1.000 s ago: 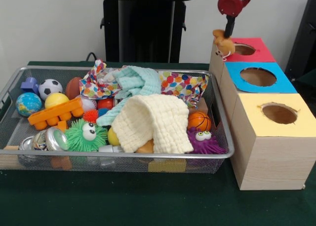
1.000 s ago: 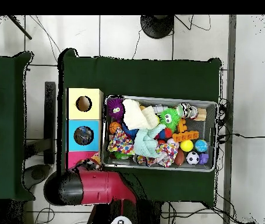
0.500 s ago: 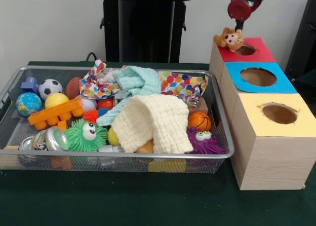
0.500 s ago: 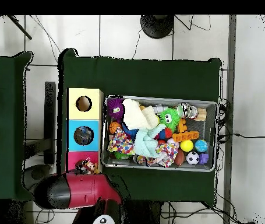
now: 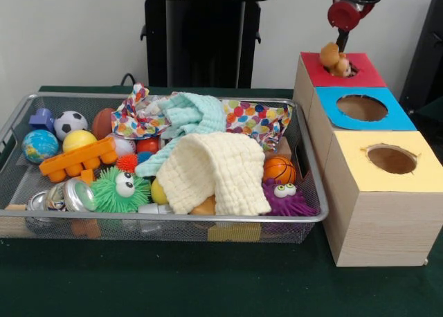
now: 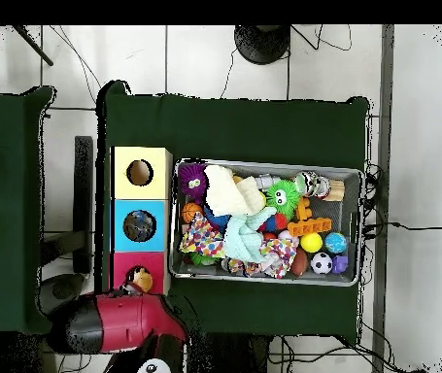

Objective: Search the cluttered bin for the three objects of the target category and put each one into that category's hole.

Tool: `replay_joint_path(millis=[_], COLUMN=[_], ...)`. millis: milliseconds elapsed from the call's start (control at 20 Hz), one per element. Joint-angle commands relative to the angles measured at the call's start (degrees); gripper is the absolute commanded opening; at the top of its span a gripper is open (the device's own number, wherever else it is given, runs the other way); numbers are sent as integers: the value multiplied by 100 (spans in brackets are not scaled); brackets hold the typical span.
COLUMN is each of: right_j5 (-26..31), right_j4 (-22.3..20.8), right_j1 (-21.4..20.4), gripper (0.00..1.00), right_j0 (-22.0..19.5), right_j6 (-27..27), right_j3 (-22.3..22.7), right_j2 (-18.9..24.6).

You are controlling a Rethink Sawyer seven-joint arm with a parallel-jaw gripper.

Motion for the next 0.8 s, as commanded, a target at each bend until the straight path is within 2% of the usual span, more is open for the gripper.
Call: replay_joint_path(millis=[50,400,800], right_j5=[335,807,1055], right_j4=[242,225,239], right_j1=[151,111,77], gripper=[0,0,0], right_j0=[13,81,-23], right_j6=[1708,1783,1701], right_j3=[-609,-1000,-1212], right_j2=[4,-103,-46])
